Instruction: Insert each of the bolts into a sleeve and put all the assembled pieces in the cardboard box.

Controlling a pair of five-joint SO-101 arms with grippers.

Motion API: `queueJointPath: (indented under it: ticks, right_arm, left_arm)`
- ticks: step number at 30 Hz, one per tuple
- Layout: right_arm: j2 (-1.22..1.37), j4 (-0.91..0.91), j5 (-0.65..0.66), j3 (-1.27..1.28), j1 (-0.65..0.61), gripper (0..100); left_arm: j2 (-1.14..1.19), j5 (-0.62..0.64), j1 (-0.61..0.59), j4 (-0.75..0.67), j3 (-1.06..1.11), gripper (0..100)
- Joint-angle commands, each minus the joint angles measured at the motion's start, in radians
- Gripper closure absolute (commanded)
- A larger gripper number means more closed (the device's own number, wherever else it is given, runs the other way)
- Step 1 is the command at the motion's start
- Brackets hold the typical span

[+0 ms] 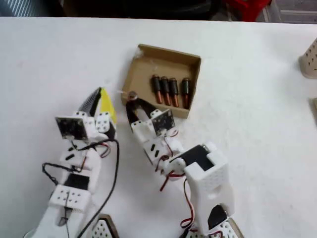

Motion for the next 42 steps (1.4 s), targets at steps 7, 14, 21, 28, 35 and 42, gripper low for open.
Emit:
queueJointPath:
  ticks: [7, 14, 21, 28, 35, 42]
  right_arm:
    - [-0.019, -0.025, -0.012, -0.02, 0.012, 98.2]
    - [-0.019, -0.025, -0.012, -0.017, 0.012, 98.2]
    - [-0.024, -0.025, -0.008, -0.011, 0.012, 98.2]
    - [-0.197, -0.024, -0.008, 0.15, 0.012, 98.2]
    - [-0.449, 0.143, -0.005, 0.281, 0.105, 98.2]
    - [-0.722, 0.516, -0.003, 0.273, 0.214, 98.2]
  left_arm:
    - [-0.622, 0.005, -0.179, 0.608, 0.029, 95]
    - [-0.737, -0.003, -0.289, 0.918, 0.031, 95]
    - [-0.737, -0.003, -0.357, 1.123, 0.048, 95]
    - [-0.737, -0.005, -0.351, 1.389, 0.048, 95]
    - [-0.737, -0.005, -0.351, 1.528, 0.048, 95]
    - [-0.733, -0.089, -0.358, 1.579, 0.048, 95]
